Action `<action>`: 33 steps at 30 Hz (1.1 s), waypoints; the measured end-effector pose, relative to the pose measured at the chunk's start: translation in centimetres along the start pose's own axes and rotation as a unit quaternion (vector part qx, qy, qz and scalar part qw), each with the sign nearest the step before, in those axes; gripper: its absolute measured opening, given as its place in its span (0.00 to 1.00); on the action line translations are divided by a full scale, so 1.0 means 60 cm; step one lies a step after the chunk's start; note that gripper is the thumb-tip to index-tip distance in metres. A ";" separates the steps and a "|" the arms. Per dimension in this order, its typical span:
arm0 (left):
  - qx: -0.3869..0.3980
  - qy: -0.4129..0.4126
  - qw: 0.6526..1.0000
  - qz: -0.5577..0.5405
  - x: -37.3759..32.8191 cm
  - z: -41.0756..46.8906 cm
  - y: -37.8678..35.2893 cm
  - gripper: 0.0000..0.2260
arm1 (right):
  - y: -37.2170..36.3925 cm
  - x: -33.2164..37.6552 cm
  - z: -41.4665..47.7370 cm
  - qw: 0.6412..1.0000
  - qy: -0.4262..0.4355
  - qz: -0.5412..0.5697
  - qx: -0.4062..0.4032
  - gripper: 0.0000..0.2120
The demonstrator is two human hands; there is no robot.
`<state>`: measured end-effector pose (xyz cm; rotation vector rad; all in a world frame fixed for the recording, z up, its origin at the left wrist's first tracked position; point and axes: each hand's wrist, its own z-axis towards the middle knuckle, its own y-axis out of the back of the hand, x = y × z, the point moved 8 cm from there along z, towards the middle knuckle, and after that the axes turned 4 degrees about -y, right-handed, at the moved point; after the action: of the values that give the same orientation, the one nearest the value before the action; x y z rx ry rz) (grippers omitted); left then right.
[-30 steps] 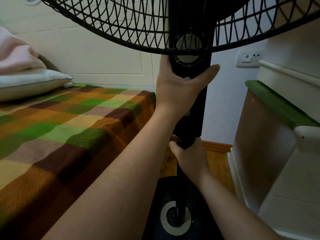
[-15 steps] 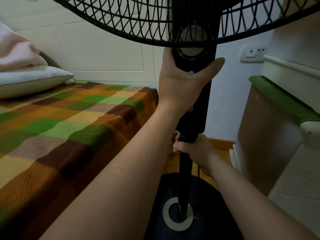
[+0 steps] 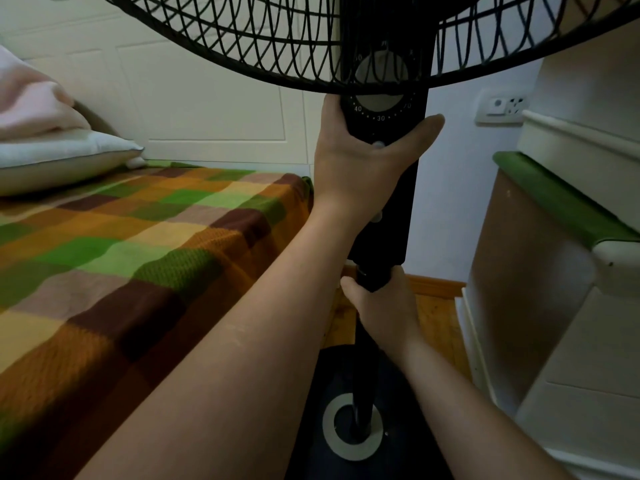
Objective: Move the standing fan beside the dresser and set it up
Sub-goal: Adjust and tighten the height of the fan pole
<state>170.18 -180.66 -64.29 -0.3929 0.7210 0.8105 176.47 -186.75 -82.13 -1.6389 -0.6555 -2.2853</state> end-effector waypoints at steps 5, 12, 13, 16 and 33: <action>0.005 0.002 1.000 0.004 -0.002 -0.002 0.000 0.32 | 0.000 -0.033 0.024 0.974 -0.125 -0.056 0.180 0.13; 0.004 -0.001 1.000 0.003 -0.002 -0.002 0.000 0.31 | -0.005 -0.026 0.015 0.974 -0.136 -0.029 0.177 0.05; 0.003 0.000 1.000 0.001 -0.001 -0.003 0.000 0.31 | -0.004 -0.026 0.013 0.978 -0.141 -0.022 0.155 0.05; 0.005 0.000 1.000 0.000 -0.003 -0.002 -0.001 0.31 | -0.002 -0.024 0.008 0.984 -0.137 -0.010 0.114 0.08; 0.002 0.001 1.000 -0.006 -0.002 0.000 0.000 0.31 | -0.003 -0.021 -0.005 0.995 -0.034 0.005 -0.098 0.12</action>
<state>170.14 -180.71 -64.21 -0.3940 0.7220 0.7979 176.59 -186.81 -83.45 -1.8096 -0.4483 -2.3595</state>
